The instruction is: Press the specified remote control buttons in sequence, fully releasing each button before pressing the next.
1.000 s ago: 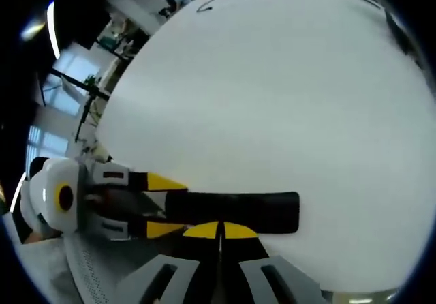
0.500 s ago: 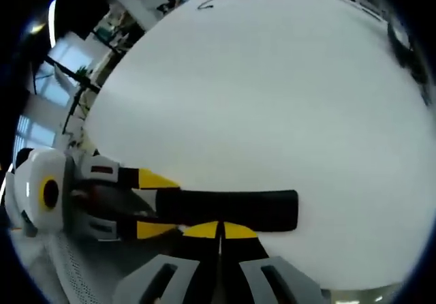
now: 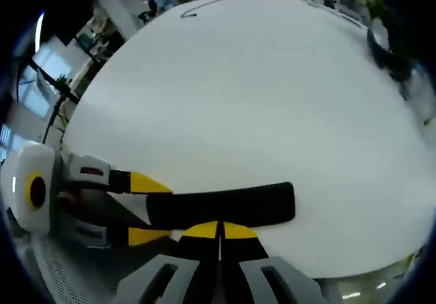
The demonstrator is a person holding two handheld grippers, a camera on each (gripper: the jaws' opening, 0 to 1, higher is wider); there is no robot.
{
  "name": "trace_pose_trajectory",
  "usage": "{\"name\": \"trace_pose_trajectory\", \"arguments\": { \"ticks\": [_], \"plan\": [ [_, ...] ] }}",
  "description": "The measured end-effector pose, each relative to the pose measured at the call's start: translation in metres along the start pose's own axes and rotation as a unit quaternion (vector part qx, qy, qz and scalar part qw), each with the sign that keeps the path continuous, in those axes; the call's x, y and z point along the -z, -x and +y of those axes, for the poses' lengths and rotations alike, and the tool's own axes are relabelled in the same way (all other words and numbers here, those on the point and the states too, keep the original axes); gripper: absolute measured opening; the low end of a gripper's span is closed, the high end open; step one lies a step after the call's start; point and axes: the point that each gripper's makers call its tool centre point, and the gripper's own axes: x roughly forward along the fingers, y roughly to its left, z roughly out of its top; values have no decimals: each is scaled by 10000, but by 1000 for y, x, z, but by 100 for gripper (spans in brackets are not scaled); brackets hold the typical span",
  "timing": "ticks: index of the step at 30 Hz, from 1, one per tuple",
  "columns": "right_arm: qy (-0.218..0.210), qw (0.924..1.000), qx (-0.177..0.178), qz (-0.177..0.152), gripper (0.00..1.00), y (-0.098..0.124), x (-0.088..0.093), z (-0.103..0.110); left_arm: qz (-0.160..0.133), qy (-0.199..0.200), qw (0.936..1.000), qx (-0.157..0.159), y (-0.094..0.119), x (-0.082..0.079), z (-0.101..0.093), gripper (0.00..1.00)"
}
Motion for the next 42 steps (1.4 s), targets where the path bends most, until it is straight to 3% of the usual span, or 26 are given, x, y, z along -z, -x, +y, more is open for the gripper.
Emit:
{"name": "trace_pose_trajectory", "arguments": {
  "ticks": [15,17,20,22,33,35,42],
  "plan": [
    [558,9983,195,-7,0,-1,1,1,56,-162,9998,92,-1,-2,-2,24],
    [407,9991,105,-14,0,0,0,0,64,-172,9998,84,-1,-2,-1,24],
    [-193,9994,-255,97,0,1,2,0,60,-200,9997,102,-2,-2,-1,25],
    [-307,9981,-203,492,0,0,13,-6,57,-207,9997,123,-1,-3,-1,25],
    [-243,9980,-566,-159,0,8,-10,7,11,-334,9990,303,-2,-4,-2,24],
    [-241,9968,-745,-145,0,7,-10,13,7,-355,9989,320,-2,-4,-2,24],
    [-76,9971,-751,-39,0,2,-6,17,-46,-465,9982,388,-4,-6,-7,25]
  ]
}}
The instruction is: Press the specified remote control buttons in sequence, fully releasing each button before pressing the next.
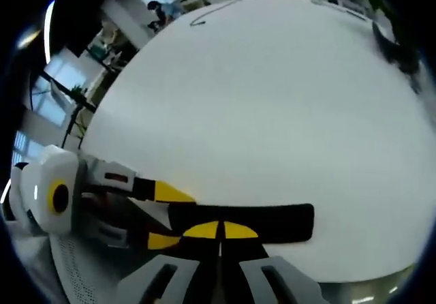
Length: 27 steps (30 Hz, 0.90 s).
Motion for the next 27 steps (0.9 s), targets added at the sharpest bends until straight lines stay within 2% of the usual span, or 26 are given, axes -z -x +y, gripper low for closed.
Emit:
{"name": "trace_pose_trajectory", "arguments": {
  "ticks": [6,11,16,24,27],
  "plan": [
    [206,9997,147,40,0,-2,1,-2,3,-122,9999,-68,0,-1,1,26],
    [148,9998,112,35,0,-2,0,-2,4,37,10000,-36,0,0,1,25],
    [263,9995,183,-33,0,-1,-1,-3,-10,30,10000,-36,0,0,1,25],
    [203,9997,140,-51,0,-2,-1,-4,-10,23,10000,-23,0,0,1,25],
    [56,9999,103,-90,0,-2,-1,-6,3,26,10000,-23,0,0,1,25]
  ]
}}
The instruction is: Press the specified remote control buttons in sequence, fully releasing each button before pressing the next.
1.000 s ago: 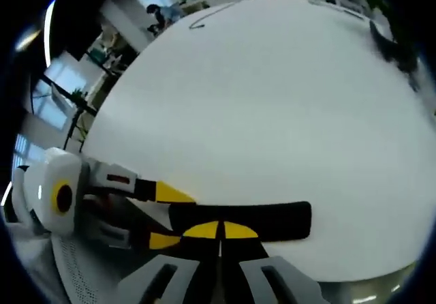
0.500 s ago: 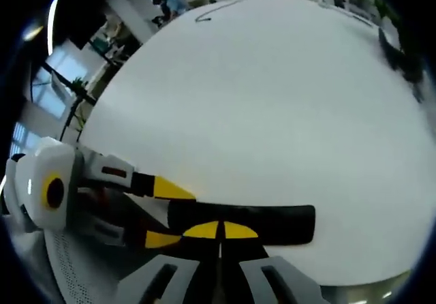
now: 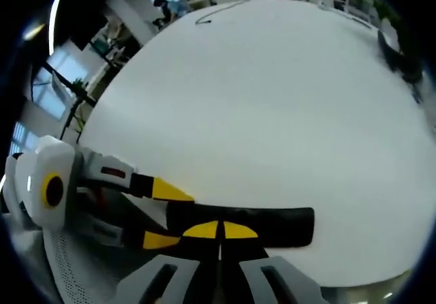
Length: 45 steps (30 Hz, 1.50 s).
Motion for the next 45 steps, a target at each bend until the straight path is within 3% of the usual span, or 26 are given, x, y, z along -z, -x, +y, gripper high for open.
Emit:
{"name": "trace_pose_trajectory", "arguments": {
  "ticks": [10,18,33,45],
  "plan": [
    [91,9999,69,29,0,1,0,2,6,-12,10000,-11,-1,0,0,25],
    [119,9998,-133,22,0,1,-1,11,-7,-15,10000,-14,0,-1,0,25],
    [508,9987,37,23,0,-3,1,10,-11,4,10000,-30,-1,-1,1,25],
    [245,9997,-90,-35,0,-2,0,11,27,110,9999,-114,-2,-1,1,25]
  ]
}}
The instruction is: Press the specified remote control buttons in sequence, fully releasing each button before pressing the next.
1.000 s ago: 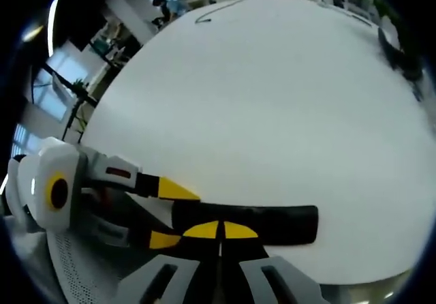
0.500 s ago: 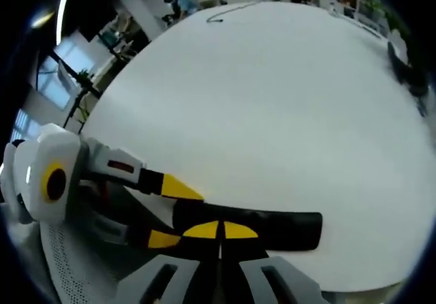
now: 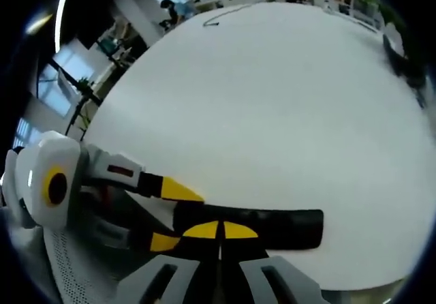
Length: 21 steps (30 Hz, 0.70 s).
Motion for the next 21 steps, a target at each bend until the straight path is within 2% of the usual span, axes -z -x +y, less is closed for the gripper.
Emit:
{"name": "trace_pose_trajectory", "arguments": {
  "ticks": [3,4,5,6,7,8,12,15,17,19,21],
  "plan": [
    [207,9997,114,19,0,1,-1,1,35,61,10000,-62,-1,-1,0,25],
    [431,9987,228,-113,0,3,-7,-1,46,82,9999,-83,-1,-1,1,25],
    [534,9979,264,-273,0,6,-12,-1,61,71,9999,-75,-1,-1,1,25],
    [621,9958,253,-616,0,13,-24,2,77,100,9999,-76,-1,-1,1,25],
    [629,9950,267,-723,0,16,-27,3,80,89,9999,-73,-1,-1,1,25],
    [604,9925,379,-993,0,25,-35,1,87,87,9999,-73,-1,-1,1,25],
    [930,9825,895,-1346,0,50,-46,-12,143,94,9998,-88,-1,-1,1,25],
    [1101,9702,1185,-1803,5,78,-56,-18,198,133,9996,-135,-1,-1,2,24],
    [1036,9640,1342,-2049,8,93,-58,-23,211,187,9994,-187,-2,-1,6,24],
    [889,9618,1391,-2186,7,102,-56,-27,241,223,9993,-204,-2,-1,8,24],
    [814,9547,1447,-2468,10,111,-55,-29,269,214,9992,-191,-2,-1,10,24]
  ]
}}
